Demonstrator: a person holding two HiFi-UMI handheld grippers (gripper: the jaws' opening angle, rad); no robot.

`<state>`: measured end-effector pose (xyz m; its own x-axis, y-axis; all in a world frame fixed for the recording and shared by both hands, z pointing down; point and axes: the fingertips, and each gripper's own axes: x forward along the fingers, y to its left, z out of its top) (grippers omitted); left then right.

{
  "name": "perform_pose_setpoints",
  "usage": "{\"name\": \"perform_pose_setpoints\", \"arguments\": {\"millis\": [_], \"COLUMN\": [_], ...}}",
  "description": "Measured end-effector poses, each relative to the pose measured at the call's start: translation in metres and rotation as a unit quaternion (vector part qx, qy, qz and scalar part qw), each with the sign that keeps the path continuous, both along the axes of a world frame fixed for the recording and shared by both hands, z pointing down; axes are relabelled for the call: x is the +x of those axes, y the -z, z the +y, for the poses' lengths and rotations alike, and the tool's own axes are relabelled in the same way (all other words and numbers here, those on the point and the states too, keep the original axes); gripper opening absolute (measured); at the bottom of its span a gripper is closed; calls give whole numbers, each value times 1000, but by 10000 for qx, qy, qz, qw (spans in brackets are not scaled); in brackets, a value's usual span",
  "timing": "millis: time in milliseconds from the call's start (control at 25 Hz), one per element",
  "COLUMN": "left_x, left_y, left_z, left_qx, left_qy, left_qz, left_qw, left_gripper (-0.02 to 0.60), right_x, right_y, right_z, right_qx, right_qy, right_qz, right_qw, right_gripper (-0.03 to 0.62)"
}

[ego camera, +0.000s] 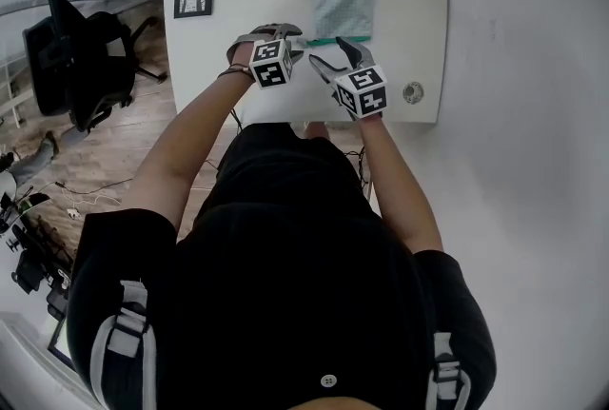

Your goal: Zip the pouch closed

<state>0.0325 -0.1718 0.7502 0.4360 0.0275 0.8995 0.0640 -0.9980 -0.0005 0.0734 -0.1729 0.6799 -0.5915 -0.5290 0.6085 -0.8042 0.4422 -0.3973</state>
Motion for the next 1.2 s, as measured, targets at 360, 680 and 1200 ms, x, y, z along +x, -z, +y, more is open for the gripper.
{"name": "perform_pose_setpoints", "arguments": {"millis": [360,680,1200], "left_x": [2,5,18], "left_y": [-7,6,37], "left_z": [-4,4,30], "left_qx": [99,-44,-123], "left_qy": [-18,145,205], "left_qz": [-126,34,363], "left_qw": [9999,9999,9991], "left_gripper": [25,21,21], "right_x": [2,-2,-3], "right_y": [-5,-20,-41], "right_z": [6,17,37], "right_qx": [-30,-293,-651], "right_qy": [-79,25,149], "right_qz": [-13,181,442], "right_qw": [10000,9994,9968], "right_gripper": [316,259,195]}}
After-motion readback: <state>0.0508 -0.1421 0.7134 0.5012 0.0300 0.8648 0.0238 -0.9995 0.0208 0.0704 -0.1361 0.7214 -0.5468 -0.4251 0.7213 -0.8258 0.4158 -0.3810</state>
